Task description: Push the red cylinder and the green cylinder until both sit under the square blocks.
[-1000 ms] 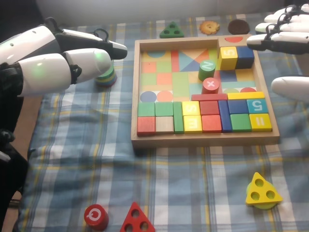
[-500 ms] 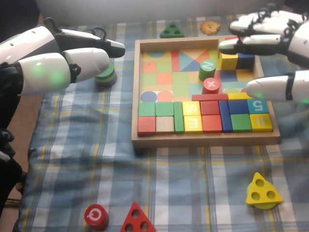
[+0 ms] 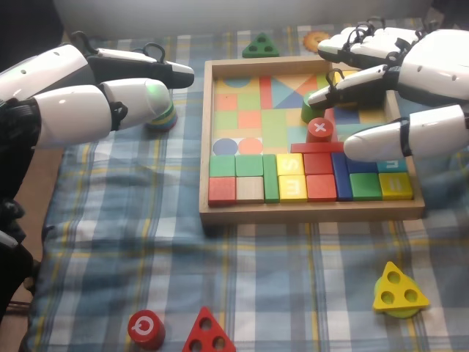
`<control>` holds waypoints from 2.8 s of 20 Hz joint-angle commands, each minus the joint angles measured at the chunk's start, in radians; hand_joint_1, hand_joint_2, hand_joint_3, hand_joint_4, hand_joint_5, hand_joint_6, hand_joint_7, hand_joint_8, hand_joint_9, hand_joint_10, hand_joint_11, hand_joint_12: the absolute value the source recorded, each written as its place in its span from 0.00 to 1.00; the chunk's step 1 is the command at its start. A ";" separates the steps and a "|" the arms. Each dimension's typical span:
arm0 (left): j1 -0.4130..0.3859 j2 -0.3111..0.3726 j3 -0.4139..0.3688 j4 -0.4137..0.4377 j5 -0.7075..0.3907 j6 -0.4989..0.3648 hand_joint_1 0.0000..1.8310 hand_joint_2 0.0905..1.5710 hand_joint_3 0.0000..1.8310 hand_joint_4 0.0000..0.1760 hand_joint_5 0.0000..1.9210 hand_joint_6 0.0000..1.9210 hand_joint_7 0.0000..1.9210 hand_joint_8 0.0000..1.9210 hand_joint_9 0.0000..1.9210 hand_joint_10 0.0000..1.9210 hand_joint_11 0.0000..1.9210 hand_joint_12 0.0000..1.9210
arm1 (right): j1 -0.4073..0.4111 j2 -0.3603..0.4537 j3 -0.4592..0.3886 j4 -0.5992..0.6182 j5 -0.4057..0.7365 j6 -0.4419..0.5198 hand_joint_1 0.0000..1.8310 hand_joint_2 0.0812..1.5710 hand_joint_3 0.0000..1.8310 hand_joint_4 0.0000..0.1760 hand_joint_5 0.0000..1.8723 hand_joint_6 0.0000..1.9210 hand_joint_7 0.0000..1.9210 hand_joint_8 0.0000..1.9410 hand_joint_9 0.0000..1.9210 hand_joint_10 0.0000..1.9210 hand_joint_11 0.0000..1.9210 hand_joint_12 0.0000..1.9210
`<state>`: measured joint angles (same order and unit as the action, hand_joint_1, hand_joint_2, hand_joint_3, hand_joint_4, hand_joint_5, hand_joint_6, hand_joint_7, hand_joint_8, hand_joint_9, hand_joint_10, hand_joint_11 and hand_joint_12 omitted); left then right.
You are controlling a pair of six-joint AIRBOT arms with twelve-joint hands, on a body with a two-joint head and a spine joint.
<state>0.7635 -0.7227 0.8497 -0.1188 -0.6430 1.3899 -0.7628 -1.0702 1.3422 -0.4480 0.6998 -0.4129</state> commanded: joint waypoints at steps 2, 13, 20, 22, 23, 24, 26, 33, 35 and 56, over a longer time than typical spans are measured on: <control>-0.011 -0.004 0.006 0.002 -0.114 -0.006 0.00 0.88 0.00 0.54 0.28 0.00 0.25 0.00 0.20 0.00 0.07 0.19 | 0.021 -0.014 0.008 0.008 0.073 0.018 0.00 0.68 0.01 0.85 0.24 0.01 0.00 0.00 0.00 0.00 0.00 0.00; -0.014 -0.005 0.006 0.005 -0.117 -0.006 0.00 0.89 0.00 0.59 0.28 0.00 0.25 0.00 0.21 0.00 0.06 0.19 | 0.039 -0.029 0.029 -0.077 -0.016 0.039 0.00 0.64 0.00 0.67 0.25 0.00 0.00 0.00 0.00 0.00 0.00 0.00; -0.013 -0.003 0.005 0.005 -0.128 -0.006 0.00 0.89 0.00 0.64 0.27 0.00 0.25 0.00 0.21 0.00 0.06 0.19 | 0.046 -0.037 0.046 -0.142 -0.046 0.096 0.00 0.65 0.00 0.80 0.24 0.00 0.00 0.00 0.00 0.00 0.00 0.00; -0.011 -0.002 0.004 0.005 -0.130 -0.006 0.00 0.89 0.00 0.64 0.27 0.00 0.25 0.00 0.22 0.01 0.07 0.19 | 0.046 -0.033 0.046 -0.143 -0.046 0.106 0.00 0.66 0.00 0.89 0.24 0.00 0.00 0.00 0.00 0.00 0.00 0.00; -0.011 -0.002 0.004 0.005 -0.131 -0.006 0.00 0.89 0.00 0.65 0.27 0.00 0.25 0.00 0.23 0.01 0.07 0.19 | 0.046 -0.030 0.045 -0.145 -0.046 0.109 0.00 0.66 0.00 0.88 0.24 0.00 0.00 0.00 0.00 0.00 0.00 0.00; -0.011 -0.002 0.004 0.005 -0.130 -0.006 0.00 0.88 0.00 0.70 0.27 0.00 0.25 0.00 0.22 0.01 0.06 0.19 | 0.046 -0.026 0.043 -0.147 -0.045 0.110 0.00 0.67 0.01 0.90 0.24 0.00 0.00 0.00 0.00 0.00 0.00 0.00; -0.010 -0.002 0.004 0.005 -0.131 -0.006 0.00 0.88 0.00 0.70 0.27 0.00 0.25 0.00 0.22 0.00 0.06 0.19 | 0.046 -0.017 0.038 -0.150 -0.045 0.110 0.00 0.66 0.00 0.95 0.24 0.00 0.00 0.00 0.00 0.00 0.00 0.00; -0.006 -0.002 0.003 0.004 -0.131 -0.013 0.00 0.88 0.00 0.65 0.28 0.00 0.25 0.00 0.21 0.00 0.05 0.19 | 0.045 0.018 0.022 -0.157 -0.045 0.110 0.00 0.68 0.01 0.91 0.22 0.00 0.00 0.00 0.00 0.00 0.00 0.00; -0.005 -0.002 0.003 0.004 -0.131 -0.015 0.00 0.88 0.00 0.66 0.28 0.00 0.25 0.00 0.21 0.00 0.06 0.18 | 0.045 0.028 0.013 -0.160 -0.045 0.110 0.00 0.68 0.00 0.94 0.22 0.00 0.00 0.00 0.00 0.00 0.00 0.00; 0.013 -0.003 0.003 -0.005 -0.136 -0.030 0.00 0.89 0.00 0.57 0.29 0.00 0.26 0.00 0.23 0.00 0.06 0.19 | 0.043 0.050 0.013 -0.126 -0.003 0.117 0.00 0.69 0.01 1.00 0.20 0.00 0.01 0.00 0.00 0.00 0.00 0.00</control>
<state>0.7822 -0.7254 0.8516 -0.1184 -0.6559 1.3674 -0.7380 -1.0187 1.3529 -0.6159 0.6014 -0.2993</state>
